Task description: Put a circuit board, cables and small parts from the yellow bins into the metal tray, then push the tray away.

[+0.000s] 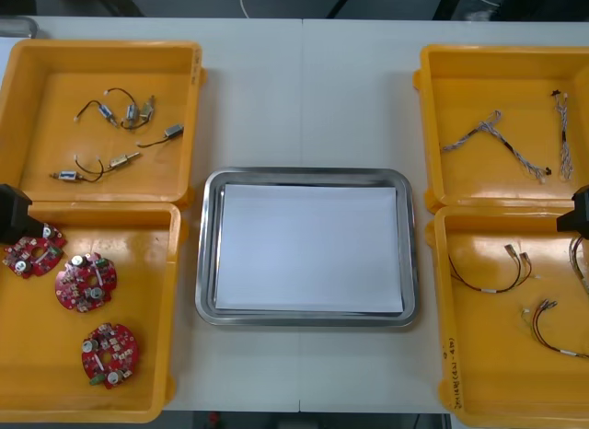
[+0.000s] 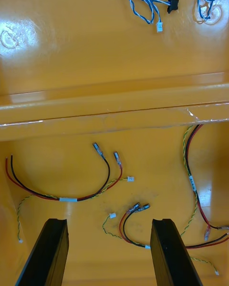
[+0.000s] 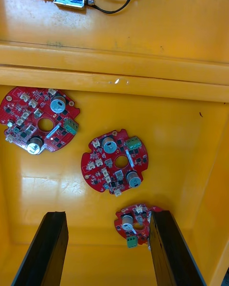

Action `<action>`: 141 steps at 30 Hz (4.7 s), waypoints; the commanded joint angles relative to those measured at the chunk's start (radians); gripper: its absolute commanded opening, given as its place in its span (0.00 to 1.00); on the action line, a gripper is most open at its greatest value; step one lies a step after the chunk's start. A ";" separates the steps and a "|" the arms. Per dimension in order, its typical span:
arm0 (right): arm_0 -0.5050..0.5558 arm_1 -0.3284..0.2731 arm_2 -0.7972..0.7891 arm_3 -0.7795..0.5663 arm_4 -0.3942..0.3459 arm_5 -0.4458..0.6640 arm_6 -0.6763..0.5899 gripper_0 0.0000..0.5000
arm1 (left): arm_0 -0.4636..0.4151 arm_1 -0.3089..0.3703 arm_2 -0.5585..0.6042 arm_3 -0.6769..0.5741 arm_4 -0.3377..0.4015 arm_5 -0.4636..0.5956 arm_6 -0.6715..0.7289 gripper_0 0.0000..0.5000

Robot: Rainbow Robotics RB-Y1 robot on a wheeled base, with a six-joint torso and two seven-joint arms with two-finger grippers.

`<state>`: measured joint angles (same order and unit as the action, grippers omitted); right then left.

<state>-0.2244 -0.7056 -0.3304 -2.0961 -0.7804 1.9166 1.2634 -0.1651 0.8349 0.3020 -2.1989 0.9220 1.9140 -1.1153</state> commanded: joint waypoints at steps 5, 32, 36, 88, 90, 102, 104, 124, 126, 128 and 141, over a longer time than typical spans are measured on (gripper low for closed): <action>0.011 -0.034 -0.033 -0.010 0.001 0.003 0.013 1.00 | 0.016 0.043 0.032 -0.030 0.008 0.006 -0.101 1.00; 0.011 -0.034 -0.033 -0.010 0.001 0.003 0.013 1.00 | 0.016 0.043 0.032 -0.030 0.008 0.006 -0.101 1.00; 0.011 -0.034 -0.033 -0.010 0.001 0.003 0.013 1.00 | 0.016 0.043 0.032 -0.030 0.008 0.006 -0.101 1.00; 0.003 -0.066 -0.058 -0.032 -0.010 0.003 0.014 1.00 | 0.032 0.032 0.019 -0.015 0.009 0.006 -0.101 1.00; 0.010 -0.061 -0.064 -0.032 -0.013 0.003 0.016 1.00 | 0.027 0.035 0.017 -0.013 0.011 0.006 -0.103 1.00; 0.039 -0.074 -0.081 -0.033 -0.026 0.003 0.048 1.00 | 0.042 0.043 0.017 -0.013 0.009 0.006 -0.132 1.00; 0.059 -0.083 -0.087 -0.033 -0.020 0.003 0.059 1.00 | 0.053 0.043 0.017 -0.013 0.009 0.006 -0.138 1.00; 0.232 -0.138 -0.153 0.047 -0.103 -0.166 0.367 1.00 | 0.210 0.049 0.015 0.030 -0.048 -0.230 -0.302 1.00; 0.244 -0.138 -0.150 0.054 -0.102 -0.202 0.386 1.00 | 0.217 0.049 0.014 0.053 -0.045 -0.254 -0.327 1.00; 0.253 -0.138 -0.144 0.057 -0.100 -0.231 0.393 1.00 | 0.219 0.049 0.011 0.077 -0.043 -0.279 -0.353 1.00; 0.332 -0.138 -0.012 0.093 -0.030 -0.413 0.392 1.00 | 0.222 0.049 -0.069 0.165 -0.120 -0.403 -0.419 1.00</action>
<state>0.0804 -0.8033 -0.3776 -2.0243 -0.8147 1.5237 1.6566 0.0313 0.8367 0.2695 -2.0370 0.8357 1.5381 -1.5171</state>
